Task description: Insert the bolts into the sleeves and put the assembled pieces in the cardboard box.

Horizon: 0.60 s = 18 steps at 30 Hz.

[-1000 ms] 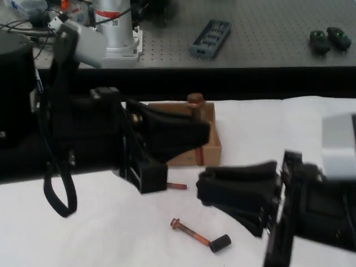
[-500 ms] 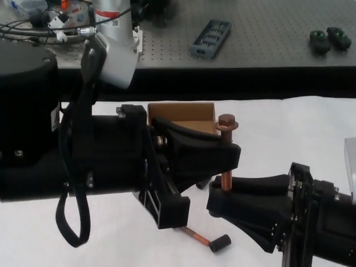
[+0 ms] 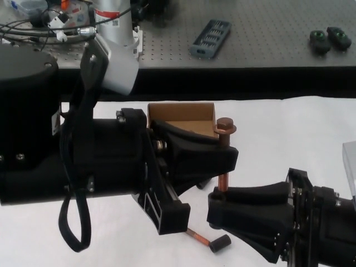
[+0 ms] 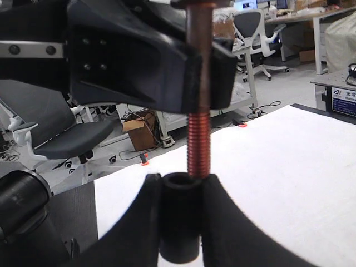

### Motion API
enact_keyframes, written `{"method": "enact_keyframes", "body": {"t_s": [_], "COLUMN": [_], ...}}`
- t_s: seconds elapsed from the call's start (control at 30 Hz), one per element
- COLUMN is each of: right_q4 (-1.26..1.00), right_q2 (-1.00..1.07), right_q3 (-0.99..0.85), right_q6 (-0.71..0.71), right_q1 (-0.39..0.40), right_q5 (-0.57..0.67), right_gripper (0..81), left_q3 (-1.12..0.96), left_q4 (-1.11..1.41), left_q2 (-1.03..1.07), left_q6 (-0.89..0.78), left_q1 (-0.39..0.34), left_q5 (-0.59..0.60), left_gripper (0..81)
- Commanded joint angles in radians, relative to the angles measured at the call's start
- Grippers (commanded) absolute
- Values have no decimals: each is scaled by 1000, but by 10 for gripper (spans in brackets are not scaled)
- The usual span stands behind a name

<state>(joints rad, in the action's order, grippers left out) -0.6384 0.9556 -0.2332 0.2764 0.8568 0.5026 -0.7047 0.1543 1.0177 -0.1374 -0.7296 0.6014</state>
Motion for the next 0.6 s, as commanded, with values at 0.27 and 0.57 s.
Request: {"method": "enact_keyframes", "body": {"t_s": [0.27,0.57], "right_q4": [41,-46], "right_q2": [-48,-56], "right_q3": [-4,-4], "right_q6": [-9,-7], "right_q1": [-5,-5], "right_q5": [-47,-66], "right_gripper": [36,36], "left_q3": [-1,-1], "left_q4": [3,-3], "left_q2": [-10,-10], "left_q6": [10,10], "left_q1": [-5,-5], "left_q5": [-14,-14], "left_gripper": [6,6]}}
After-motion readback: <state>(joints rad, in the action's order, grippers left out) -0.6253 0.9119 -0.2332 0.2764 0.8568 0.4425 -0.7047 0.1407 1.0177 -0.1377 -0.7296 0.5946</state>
